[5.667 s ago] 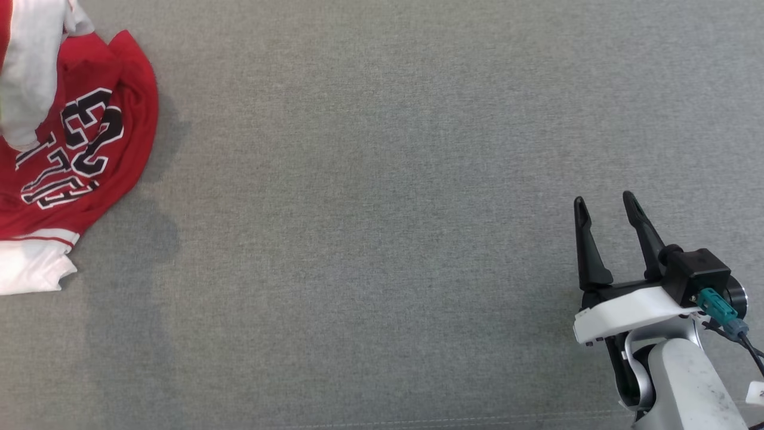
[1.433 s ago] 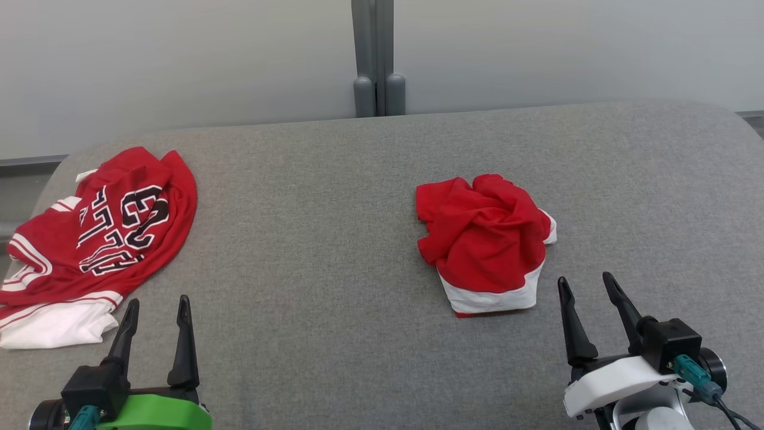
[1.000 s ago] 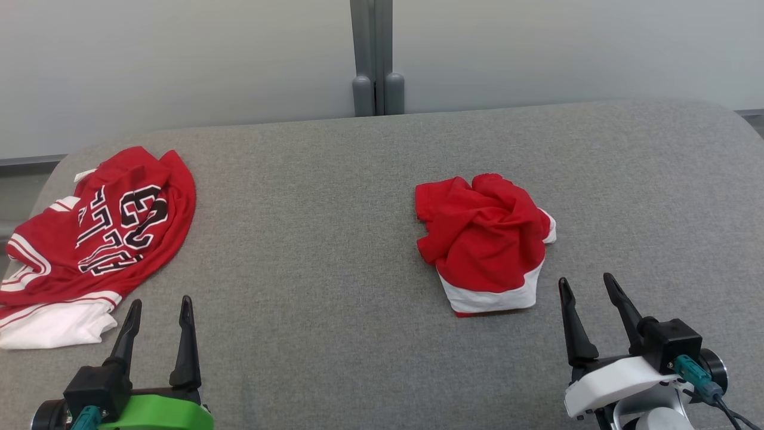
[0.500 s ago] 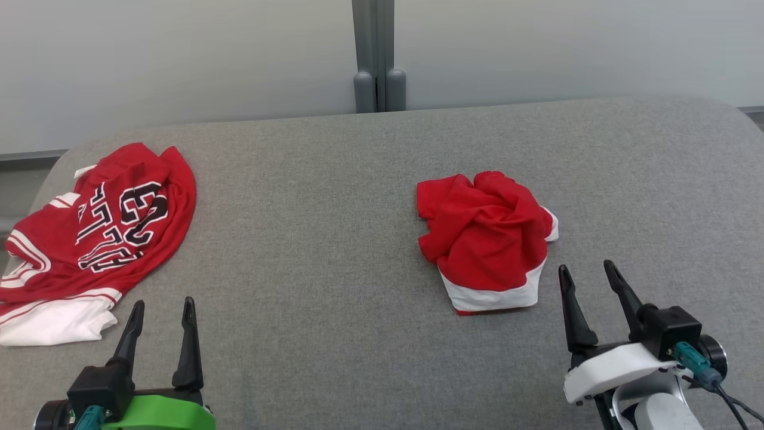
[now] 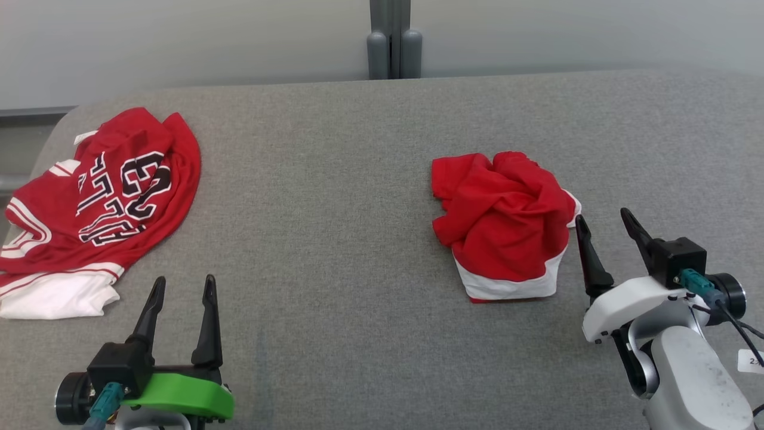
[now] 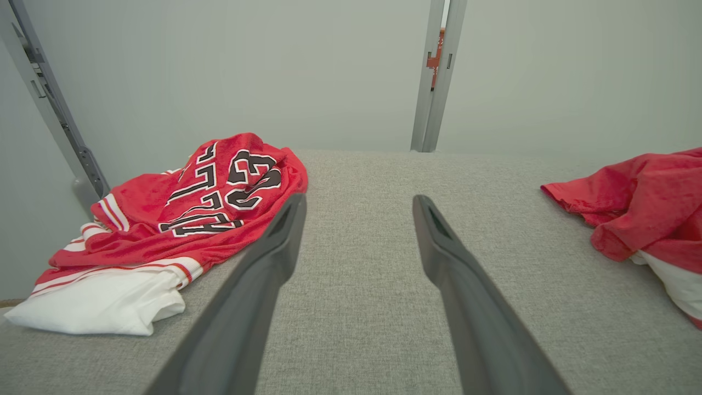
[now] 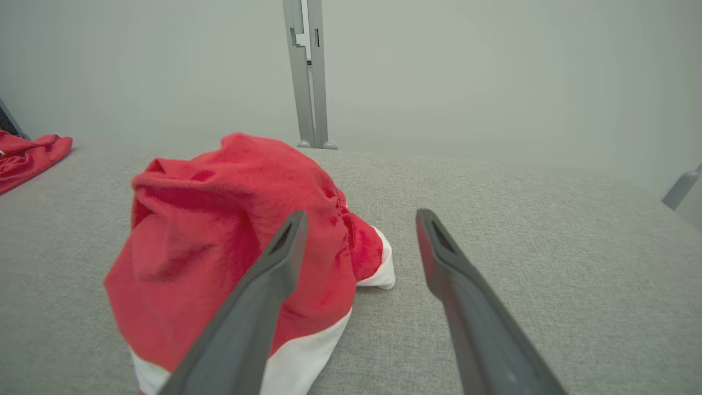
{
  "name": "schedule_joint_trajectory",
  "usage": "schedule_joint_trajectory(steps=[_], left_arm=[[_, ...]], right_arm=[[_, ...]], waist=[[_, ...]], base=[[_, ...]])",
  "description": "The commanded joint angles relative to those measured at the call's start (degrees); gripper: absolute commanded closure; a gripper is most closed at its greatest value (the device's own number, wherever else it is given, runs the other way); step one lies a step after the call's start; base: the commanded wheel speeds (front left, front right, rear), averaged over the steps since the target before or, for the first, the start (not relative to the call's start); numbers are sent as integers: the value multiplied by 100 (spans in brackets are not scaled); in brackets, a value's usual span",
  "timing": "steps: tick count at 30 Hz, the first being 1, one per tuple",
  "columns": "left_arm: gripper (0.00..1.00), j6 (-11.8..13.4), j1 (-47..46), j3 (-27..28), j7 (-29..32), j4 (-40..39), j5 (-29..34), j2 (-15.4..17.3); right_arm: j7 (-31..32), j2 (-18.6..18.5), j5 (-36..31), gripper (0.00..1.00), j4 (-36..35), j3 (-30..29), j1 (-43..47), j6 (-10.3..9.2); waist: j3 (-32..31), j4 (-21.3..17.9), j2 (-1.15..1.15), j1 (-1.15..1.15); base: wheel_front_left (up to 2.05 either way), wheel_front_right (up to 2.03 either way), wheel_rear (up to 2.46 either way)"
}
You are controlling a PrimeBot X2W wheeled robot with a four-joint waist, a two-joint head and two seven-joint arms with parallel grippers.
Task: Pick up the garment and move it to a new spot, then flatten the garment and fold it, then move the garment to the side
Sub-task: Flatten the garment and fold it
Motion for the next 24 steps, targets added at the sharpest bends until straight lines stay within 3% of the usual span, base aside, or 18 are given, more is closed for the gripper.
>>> schedule_joint_trajectory(steps=[1,17,18,19,20,24], left_arm=[[0,-27,-134,-27,-20,0,28,-12],[0,-73,-495,-169,-19,166,61,-98],[0,-76,-498,-162,-19,172,64,-99],[0,-78,-495,-154,-19,179,71,-98],[0,-80,-488,-144,-19,183,81,-99],[0,-84,-451,-83,-19,194,99,-93]], right_arm=[[18,-53,-7,0,175,-39,-142,1],[-152,71,287,0,2899,138,-1207,1],[-150,92,338,64,3039,163,-1248,2],[-162,106,371,90,3147,194,-1271,1],[-174,111,413,100,3246,223,-1300,1],[-254,-3,556,100,3395,249,-1381,-5]], waist=[[179,127,0,0],[539,472,0,0],[535,474,0,0],[529,472,0,0],[522,467,0,0],[472,394,0,0]], base=[[0,0,0],[0,0,0],[0,0,0],[0,0,0],[0,0,0],[0,0,0]])
